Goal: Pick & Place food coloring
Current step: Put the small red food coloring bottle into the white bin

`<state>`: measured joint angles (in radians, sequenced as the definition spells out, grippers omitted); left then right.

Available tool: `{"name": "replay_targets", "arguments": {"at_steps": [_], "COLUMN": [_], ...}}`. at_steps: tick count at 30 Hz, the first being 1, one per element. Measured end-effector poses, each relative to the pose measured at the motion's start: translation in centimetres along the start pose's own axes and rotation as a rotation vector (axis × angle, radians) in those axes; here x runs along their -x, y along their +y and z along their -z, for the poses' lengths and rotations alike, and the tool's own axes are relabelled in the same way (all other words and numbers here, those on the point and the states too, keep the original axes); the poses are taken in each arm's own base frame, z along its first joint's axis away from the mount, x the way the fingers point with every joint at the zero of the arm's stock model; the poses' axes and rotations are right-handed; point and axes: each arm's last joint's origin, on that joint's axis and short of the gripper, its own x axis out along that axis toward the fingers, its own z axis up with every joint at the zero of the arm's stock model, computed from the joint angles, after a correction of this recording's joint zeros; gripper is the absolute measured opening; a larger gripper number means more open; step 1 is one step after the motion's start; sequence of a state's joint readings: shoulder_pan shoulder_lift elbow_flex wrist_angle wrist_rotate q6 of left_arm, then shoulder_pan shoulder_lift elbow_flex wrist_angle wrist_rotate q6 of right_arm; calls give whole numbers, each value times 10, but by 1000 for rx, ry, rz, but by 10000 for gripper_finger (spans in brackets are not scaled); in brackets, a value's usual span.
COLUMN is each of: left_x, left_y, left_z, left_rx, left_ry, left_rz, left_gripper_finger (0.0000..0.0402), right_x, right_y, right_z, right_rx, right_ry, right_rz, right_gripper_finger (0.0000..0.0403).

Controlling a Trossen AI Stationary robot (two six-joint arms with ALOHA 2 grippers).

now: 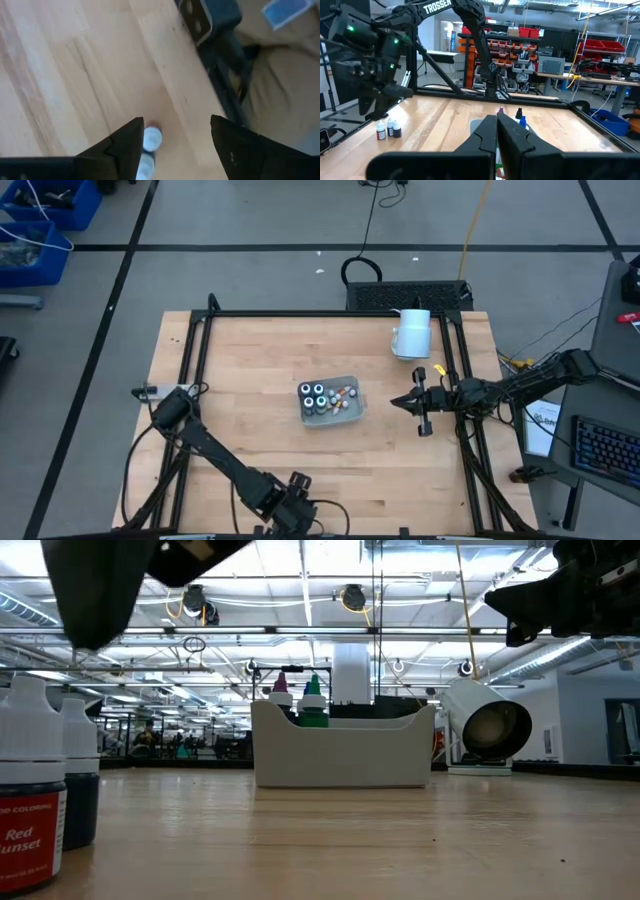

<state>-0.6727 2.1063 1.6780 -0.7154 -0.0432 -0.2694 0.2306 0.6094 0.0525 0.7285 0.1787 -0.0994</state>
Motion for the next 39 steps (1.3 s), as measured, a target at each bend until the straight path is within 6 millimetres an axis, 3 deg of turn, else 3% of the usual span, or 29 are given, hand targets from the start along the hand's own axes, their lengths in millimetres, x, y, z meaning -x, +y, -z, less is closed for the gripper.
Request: {"name": "replay_targets", "arguments": {"at_steps": [14,21,25,34,39], "left_x": [-26,-27,-28,-27,-19], "left_y": [21,20,19,20,22], "left_z": [22,22,20,17,6], "left_rx": [35,35,37,82,59], "left_ry": [52,37,23,22,-16], "left_rz": [-30,-24,0,66,70], "left_gripper_finger": [212,205,174,62,55], "right_x": [0,0,0,0,0], "right_y": [0,0,0,0,0], "right_z": [0,1,1,1,1], "right_rx": [-8,-7,-7,-7,-7], "right_ry": [2,8,7,7,7], "right_rz": [0,-1,-1,-1,-1], "right_gripper_finger": [4,4,4,4,4]}}
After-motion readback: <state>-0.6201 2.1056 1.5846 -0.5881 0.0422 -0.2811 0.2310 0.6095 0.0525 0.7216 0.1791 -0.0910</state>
